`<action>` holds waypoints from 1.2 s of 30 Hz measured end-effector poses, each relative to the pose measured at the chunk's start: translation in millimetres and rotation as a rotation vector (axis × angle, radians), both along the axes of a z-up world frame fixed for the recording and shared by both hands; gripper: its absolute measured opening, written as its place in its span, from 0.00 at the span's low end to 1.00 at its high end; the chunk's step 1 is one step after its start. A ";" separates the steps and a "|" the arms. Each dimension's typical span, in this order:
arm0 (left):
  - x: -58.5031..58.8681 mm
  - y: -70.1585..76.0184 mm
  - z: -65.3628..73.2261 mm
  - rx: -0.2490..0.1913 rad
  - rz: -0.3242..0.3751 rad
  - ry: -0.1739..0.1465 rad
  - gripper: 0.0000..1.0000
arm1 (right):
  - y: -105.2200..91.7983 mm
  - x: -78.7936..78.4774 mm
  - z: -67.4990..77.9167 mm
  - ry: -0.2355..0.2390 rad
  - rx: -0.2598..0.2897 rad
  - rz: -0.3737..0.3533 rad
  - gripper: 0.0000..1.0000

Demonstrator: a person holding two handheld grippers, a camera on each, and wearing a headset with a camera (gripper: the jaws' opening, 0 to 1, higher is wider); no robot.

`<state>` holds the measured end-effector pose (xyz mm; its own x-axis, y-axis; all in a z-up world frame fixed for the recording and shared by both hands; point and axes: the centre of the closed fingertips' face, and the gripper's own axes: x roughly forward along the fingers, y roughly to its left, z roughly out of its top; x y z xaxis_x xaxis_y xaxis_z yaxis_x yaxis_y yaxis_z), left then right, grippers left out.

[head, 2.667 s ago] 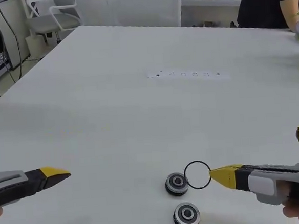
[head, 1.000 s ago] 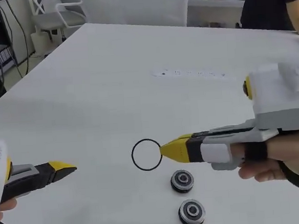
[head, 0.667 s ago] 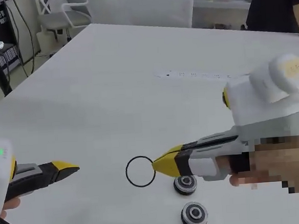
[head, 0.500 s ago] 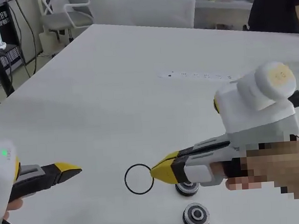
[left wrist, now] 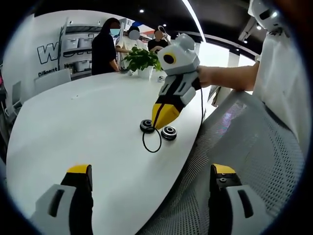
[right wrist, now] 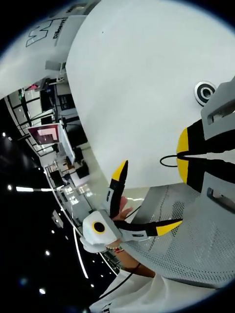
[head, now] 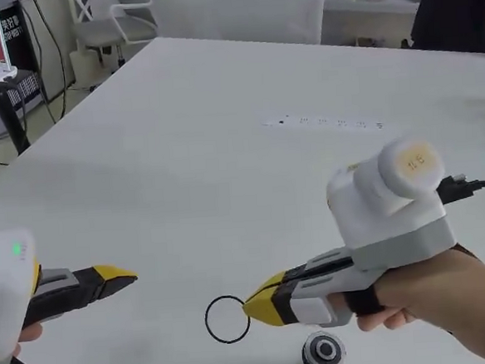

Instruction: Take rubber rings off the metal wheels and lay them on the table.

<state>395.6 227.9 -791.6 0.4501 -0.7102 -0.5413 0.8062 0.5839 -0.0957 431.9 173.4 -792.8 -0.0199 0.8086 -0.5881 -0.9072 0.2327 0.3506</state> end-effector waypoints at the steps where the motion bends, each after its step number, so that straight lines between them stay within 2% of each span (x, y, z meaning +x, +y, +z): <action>1: -0.3 0.2 -0.8 0.004 -0.001 0.002 0.99 | -0.3 0.3 -1.6 0.002 0.000 -0.004 0.00; 6: -1.4 -0.1 -2.9 0.012 -0.006 0.011 0.99 | -3.5 3.1 -14.1 0.021 -0.009 -0.042 0.00; 13: -0.9 0.5 -3.4 0.008 0.003 0.018 0.99 | -7.4 8.5 -24.6 0.059 0.002 -0.104 0.00; 19: 0.0 2.0 -4.0 0.006 0.015 0.022 0.99 | -10.8 9.9 -37.8 0.037 -0.034 -0.115 0.00; 36: 0.5 4.9 -7.5 0.011 0.036 0.038 0.98 | -11.4 14.7 -50.4 -0.024 -0.070 -0.112 0.00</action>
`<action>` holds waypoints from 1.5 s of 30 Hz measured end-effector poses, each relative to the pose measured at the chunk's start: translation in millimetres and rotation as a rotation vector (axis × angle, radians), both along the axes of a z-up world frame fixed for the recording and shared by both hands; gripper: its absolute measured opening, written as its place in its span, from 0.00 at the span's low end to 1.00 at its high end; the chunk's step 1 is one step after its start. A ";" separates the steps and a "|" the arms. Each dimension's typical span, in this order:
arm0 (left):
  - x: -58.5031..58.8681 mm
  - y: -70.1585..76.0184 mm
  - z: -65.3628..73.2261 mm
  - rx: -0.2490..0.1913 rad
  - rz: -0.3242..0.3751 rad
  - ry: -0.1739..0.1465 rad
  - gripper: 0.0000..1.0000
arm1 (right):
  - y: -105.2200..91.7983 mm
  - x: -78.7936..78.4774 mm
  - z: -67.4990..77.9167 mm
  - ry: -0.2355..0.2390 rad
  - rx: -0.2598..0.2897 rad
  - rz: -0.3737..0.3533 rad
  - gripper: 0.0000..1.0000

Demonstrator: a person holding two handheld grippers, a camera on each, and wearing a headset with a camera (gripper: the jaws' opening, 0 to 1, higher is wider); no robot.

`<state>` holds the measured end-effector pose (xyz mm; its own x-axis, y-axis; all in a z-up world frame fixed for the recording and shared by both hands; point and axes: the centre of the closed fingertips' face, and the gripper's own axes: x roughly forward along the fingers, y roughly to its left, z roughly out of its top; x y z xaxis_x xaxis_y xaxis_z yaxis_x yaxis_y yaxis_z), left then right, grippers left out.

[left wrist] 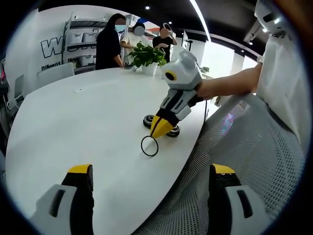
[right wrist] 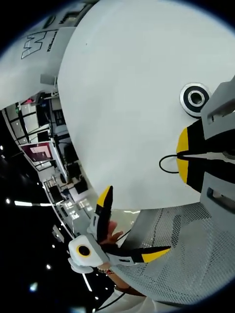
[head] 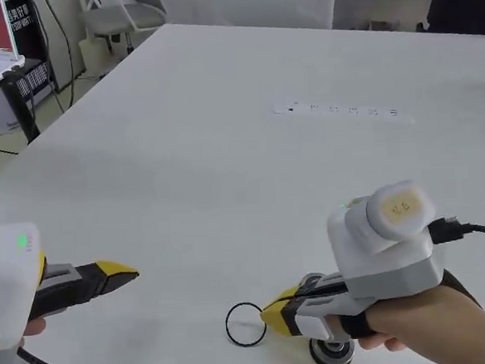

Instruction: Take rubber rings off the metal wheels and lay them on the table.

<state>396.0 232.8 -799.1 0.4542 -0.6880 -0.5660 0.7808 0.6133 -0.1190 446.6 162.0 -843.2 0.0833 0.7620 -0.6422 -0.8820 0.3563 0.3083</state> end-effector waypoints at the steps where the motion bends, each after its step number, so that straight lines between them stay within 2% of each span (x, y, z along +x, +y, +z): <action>1: 0.0 0.0 0.1 -0.001 0.001 0.000 0.98 | -1.0 0.9 -1.2 -0.013 -0.007 0.002 0.00; 5: 0.7 0.1 0.8 -0.008 0.010 -0.001 0.97 | -2.1 1.7 -3.1 -0.038 -0.021 0.013 0.00; 14: 1.5 -0.5 2.2 -0.018 0.014 -0.004 0.97 | -3.3 4.1 -8.0 -0.043 -0.030 0.013 0.03; 16: 1.6 -0.6 2.2 -0.017 0.015 -0.004 0.97 | -4.3 4.5 -8.3 -0.058 -0.039 0.019 0.04; 18: 1.3 -1.0 2.2 -0.017 0.012 -0.004 0.96 | -4.4 5.6 -8.0 -0.079 -0.044 0.027 0.04; 24: 1.6 -1.0 2.7 -0.015 0.012 -0.008 0.96 | -4.1 7.2 -4.0 -0.089 -0.039 0.026 0.05; 28: 1.5 -1.0 2.7 -0.012 0.011 -0.009 0.96 | -2.9 8.3 4.6 -0.098 -0.019 0.019 0.05; 32: 1.1 -1.2 2.1 -0.009 0.009 -0.007 0.96 | -0.8 9.8 14.0 -0.127 -0.004 0.020 0.05; 38: 1.1 -1.2 1.9 -0.007 0.008 -0.008 0.96 | 1.2 10.0 26.9 -0.132 0.031 0.012 0.06; 45: -0.1 -2.2 0.5 -0.003 -0.001 -0.002 0.96 | 3.7 11.2 51.6 -0.143 0.098 -0.004 0.11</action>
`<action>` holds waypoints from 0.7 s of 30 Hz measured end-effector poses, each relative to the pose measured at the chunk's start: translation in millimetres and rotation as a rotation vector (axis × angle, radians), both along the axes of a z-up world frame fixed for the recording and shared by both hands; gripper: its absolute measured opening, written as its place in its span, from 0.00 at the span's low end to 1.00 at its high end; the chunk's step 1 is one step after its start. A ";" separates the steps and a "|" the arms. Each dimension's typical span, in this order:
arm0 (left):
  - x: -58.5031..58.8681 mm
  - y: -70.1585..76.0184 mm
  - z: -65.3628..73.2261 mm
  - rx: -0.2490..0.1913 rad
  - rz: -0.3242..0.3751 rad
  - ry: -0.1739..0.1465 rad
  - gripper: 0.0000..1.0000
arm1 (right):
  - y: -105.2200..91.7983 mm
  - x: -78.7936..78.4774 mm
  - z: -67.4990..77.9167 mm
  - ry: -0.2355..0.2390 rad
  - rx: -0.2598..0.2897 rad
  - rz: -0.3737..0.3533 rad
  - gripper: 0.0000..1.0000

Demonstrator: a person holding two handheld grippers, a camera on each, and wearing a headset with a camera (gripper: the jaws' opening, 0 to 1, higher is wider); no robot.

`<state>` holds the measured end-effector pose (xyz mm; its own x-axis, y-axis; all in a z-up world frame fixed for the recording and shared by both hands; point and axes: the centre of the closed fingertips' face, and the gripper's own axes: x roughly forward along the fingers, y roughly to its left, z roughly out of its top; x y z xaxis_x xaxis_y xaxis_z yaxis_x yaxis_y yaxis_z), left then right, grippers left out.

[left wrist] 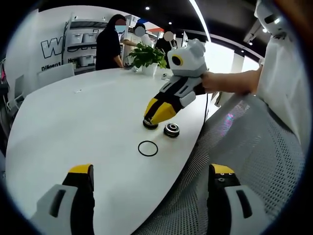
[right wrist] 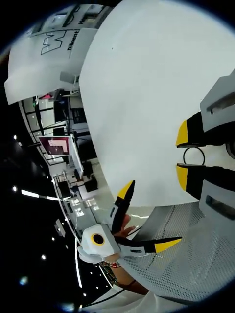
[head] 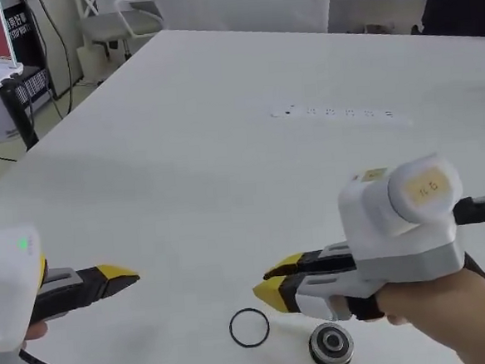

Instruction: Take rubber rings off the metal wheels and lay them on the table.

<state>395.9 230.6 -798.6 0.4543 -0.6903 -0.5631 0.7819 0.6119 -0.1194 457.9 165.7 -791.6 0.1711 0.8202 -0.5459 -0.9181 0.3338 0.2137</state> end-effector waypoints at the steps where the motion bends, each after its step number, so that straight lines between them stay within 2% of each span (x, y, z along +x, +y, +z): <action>1: -0.3 -0.2 -0.3 0.001 -0.002 0.002 0.96 | 0.0 0.1 4.6 -0.004 0.010 0.000 0.11; 15: -1.7 -2.0 -1.0 -0.001 -0.011 0.009 0.96 | -7.5 4.8 53.2 -0.049 0.099 -0.013 0.17; 21: -3.5 -3.4 -1.8 0.000 -0.022 0.014 0.96 | -15.0 4.5 72.7 -0.096 0.118 -0.012 0.18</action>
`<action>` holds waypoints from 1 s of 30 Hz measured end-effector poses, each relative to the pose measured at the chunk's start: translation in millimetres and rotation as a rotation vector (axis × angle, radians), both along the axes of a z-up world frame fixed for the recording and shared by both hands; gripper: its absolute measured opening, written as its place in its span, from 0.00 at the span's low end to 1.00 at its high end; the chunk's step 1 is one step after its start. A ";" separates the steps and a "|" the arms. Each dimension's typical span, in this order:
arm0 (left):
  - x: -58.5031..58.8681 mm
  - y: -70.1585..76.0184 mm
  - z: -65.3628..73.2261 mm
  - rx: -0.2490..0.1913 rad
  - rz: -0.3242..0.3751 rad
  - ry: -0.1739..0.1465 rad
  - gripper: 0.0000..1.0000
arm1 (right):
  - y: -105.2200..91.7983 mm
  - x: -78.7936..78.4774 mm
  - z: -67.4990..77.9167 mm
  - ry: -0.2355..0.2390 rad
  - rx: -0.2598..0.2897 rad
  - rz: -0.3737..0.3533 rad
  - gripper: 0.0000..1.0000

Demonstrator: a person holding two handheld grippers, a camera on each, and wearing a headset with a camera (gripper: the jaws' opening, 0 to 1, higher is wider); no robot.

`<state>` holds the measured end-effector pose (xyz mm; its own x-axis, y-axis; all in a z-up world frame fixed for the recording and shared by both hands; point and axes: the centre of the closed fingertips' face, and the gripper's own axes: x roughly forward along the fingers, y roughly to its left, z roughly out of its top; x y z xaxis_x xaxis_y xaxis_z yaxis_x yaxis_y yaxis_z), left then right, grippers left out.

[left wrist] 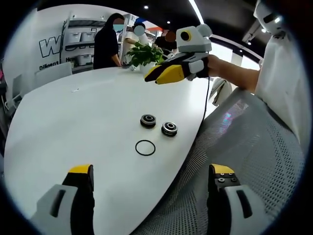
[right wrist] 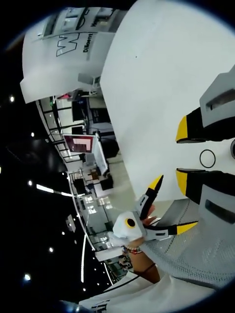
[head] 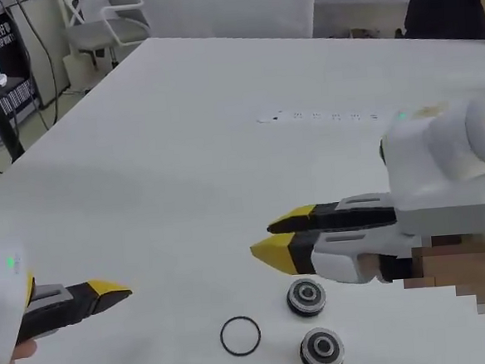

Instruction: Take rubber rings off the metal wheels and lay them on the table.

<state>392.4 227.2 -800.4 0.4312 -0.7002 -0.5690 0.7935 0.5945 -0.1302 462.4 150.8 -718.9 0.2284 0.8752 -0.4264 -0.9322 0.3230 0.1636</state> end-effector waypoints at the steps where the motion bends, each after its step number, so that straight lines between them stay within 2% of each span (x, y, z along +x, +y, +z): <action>1: -0.3 -0.3 -0.2 0.001 -0.002 0.001 0.96 | -1.6 -0.3 1.7 -0.008 -0.001 0.002 0.19; 4: -1.3 -1.2 -0.4 0.002 -0.009 0.002 0.96 | -9.2 1.0 7.8 -0.040 -0.003 0.003 0.21; 10: -1.6 -1.9 0.1 -0.002 -0.014 0.002 0.96 | -22.7 3.5 17.7 -0.068 0.012 -0.002 0.27; 16: -1.8 -2.1 -0.1 -0.002 -0.019 0.004 0.96 | -36.4 5.7 15.5 -0.109 -0.025 -0.003 0.38; 21: -1.9 -2.0 -0.5 0.000 -0.019 0.008 0.97 | -44.2 5.1 12.3 -0.104 -0.025 -0.007 0.45; 25: -1.9 -1.9 -0.9 0.003 -0.021 0.009 0.97 | -48.7 1.9 5.7 -0.097 -0.033 0.000 0.56; 30: -1.8 -1.9 -1.4 0.004 -0.021 0.011 0.97 | -54.6 0.6 -2.8 -0.073 -0.029 -0.009 0.60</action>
<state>390.6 225.3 -801.7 0.4104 -0.7068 -0.5763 0.8042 0.5784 -0.1366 463.0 96.1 -721.7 0.2675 0.8605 -0.4335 -0.9383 0.3349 0.0858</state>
